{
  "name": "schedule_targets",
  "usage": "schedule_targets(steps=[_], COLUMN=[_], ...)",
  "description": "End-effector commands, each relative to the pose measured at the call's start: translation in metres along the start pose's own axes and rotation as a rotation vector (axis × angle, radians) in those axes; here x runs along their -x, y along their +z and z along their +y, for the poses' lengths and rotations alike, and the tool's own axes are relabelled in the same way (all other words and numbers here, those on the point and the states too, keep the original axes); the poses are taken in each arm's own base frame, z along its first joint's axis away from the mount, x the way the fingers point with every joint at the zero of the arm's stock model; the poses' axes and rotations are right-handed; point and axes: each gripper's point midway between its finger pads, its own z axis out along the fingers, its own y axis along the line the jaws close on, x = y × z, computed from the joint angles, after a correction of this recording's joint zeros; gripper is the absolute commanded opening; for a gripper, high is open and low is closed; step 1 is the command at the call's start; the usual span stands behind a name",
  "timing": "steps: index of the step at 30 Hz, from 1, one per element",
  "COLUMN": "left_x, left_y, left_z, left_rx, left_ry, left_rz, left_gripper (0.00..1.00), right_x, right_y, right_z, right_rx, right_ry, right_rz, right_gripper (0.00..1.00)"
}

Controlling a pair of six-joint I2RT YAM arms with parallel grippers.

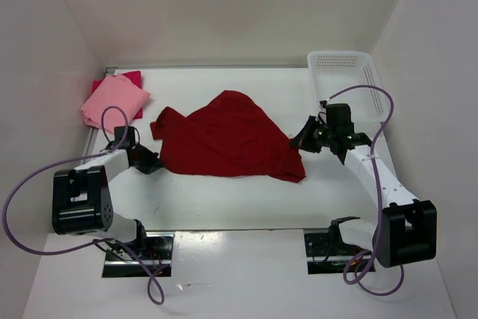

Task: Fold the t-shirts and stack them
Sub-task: Flatten out the tshirt

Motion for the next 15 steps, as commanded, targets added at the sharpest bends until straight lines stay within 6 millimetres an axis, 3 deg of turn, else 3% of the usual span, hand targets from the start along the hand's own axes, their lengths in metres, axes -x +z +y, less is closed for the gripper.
schedule_targets(steps=[1,4,5,8,9,10,13,14,15], left_x=[0.017,0.036,0.056,0.091,0.115,0.120,0.127,0.128,0.126], left_y=[0.000,-0.032,-0.052,-0.095,-0.116,-0.116,-0.113,-0.114,-0.108], left_z=[-0.005,-0.034,-0.061,-0.091,-0.101,-0.105,-0.107,-0.112,-0.110], left_rx=[0.031,-0.032,-0.084,-0.151,-0.186,-0.209,-0.232,-0.253,-0.255], left_ry=[0.009,0.093,0.144,0.181,0.165,0.166,0.146,0.143,0.142], left_rz=[-0.048,-0.115,-0.184,-0.293,-0.344,-0.324,-0.285,-0.286,-0.274], left_gripper=[0.02,0.00,0.00,0.00,0.00,0.00,0.00,0.00,0.00], right_x=[0.004,-0.002,-0.010,-0.028,-0.034,-0.038,-0.051,-0.054,-0.053], right_y=[-0.005,-0.004,-0.005,-0.008,-0.011,-0.020,-0.043,-0.056,-0.062], right_z=[0.006,0.003,0.003,0.013,0.019,0.043,0.091,0.098,0.091], right_rx=[0.040,0.037,0.049,0.088,0.104,0.156,0.253,0.271,0.237], right_ry=[-0.006,0.039,0.055,0.081,0.082,0.058,-0.022,-0.042,-0.019], right_rz=[-0.038,-0.033,-0.013,0.028,0.045,0.058,0.132,0.121,0.082], right_gripper=[0.00,0.00,0.00,0.00,0.00,0.00,0.00,0.00,0.00])
